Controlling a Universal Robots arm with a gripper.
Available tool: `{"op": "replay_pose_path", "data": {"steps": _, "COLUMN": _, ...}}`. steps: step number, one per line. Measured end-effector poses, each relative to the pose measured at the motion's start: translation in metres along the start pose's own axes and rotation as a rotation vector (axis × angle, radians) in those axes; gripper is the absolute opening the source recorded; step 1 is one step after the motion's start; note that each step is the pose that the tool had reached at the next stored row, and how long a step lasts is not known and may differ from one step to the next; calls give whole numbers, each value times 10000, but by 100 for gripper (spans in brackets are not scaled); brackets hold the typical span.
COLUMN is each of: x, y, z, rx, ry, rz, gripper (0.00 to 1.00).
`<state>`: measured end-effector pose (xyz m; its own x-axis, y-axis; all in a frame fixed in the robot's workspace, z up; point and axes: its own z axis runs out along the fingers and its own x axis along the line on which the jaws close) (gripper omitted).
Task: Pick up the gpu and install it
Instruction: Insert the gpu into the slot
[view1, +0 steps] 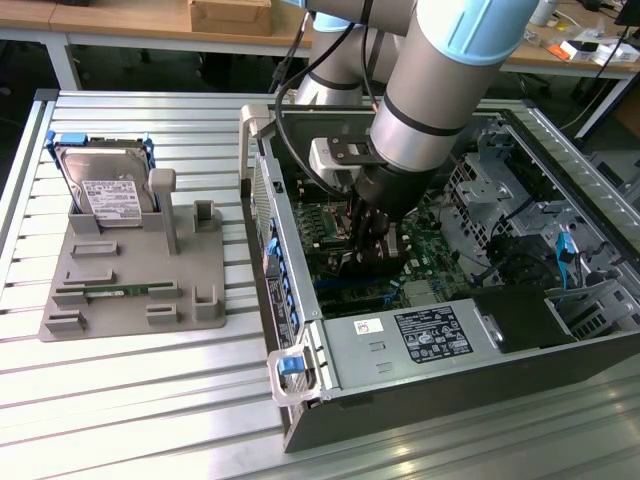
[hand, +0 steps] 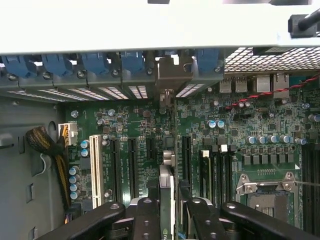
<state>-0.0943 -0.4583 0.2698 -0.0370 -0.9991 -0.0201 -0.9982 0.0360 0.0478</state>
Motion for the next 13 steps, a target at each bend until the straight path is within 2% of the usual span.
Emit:
{"op": "replay_pose_path", "data": {"steps": 5, "x": 0, "y": 2, "z": -28, "rx": -3, "ry": 6, "rz": -1, "gripper": 26}}
{"op": "replay_pose_path", "data": {"steps": 13, "x": -2, "y": 1, "z": -14, "rx": -7, "ry": 11, "rz": -85, "gripper": 26}}
